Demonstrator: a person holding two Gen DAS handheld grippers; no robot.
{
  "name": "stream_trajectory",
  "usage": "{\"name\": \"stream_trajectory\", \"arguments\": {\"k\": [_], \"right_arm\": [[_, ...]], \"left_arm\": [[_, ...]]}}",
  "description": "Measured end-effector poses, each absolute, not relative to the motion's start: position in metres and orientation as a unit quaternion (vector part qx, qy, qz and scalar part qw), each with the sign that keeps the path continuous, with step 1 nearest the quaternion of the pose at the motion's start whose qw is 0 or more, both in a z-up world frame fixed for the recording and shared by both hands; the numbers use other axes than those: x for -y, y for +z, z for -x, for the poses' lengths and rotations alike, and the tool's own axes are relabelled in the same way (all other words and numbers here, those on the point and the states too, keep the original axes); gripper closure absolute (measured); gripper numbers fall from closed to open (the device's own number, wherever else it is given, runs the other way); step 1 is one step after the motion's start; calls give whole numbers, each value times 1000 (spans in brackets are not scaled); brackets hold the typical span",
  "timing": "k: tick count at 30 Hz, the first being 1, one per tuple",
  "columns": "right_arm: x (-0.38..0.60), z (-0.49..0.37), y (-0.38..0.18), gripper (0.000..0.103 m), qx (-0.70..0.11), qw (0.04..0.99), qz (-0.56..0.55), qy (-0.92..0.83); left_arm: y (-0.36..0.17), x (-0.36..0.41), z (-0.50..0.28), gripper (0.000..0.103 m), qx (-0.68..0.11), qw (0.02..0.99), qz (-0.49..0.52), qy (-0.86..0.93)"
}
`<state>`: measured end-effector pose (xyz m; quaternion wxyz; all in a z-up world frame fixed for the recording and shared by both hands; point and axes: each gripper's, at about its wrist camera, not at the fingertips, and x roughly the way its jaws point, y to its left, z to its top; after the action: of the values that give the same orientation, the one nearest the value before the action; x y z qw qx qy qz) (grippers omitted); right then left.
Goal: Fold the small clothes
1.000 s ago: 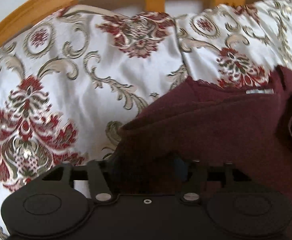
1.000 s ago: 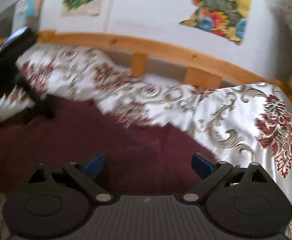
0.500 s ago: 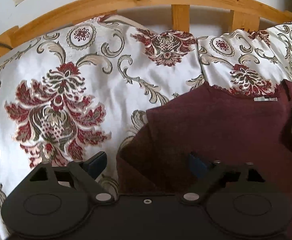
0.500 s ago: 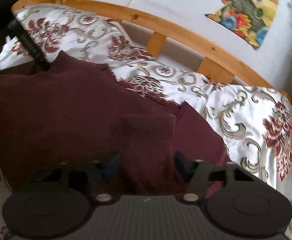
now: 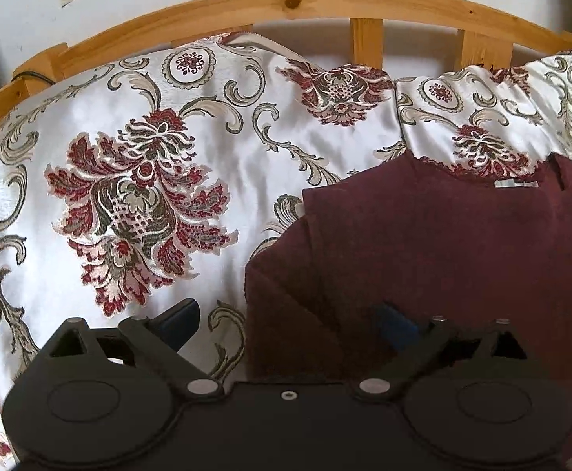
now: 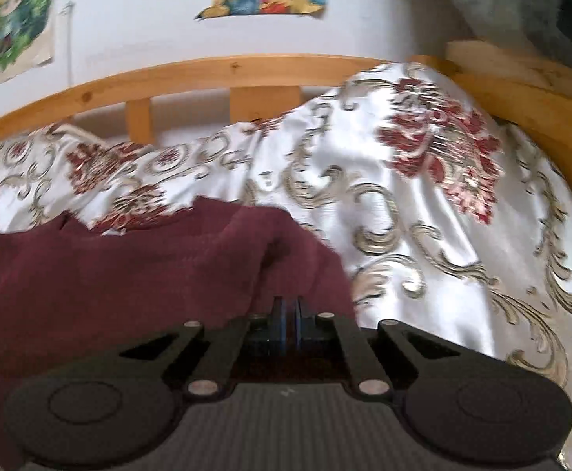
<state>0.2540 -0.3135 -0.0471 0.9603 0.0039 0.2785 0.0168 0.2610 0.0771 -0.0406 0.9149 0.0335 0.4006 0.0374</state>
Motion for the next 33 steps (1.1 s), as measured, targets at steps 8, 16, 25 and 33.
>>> {"name": "stream_trajectory", "arguments": {"k": [8,16,25,33], "right_arm": [[317,-252,-43,84,-273,962,-9,-2],[309,-251,-46,56,-275,961,-15,20],[295,-252,-55,40,-287,957,52,-7],[285,-254,-68,19,-288,948,128,-51]], "left_arm": [[-43,-83,-252,2,-405,914,2,24],[-42,-80,-242,11,-405,913,30,-35],[-50,-74,-246,37,-439,897,29,-36],[-59,-69,-247,30,-449,894,3,-14]]}}
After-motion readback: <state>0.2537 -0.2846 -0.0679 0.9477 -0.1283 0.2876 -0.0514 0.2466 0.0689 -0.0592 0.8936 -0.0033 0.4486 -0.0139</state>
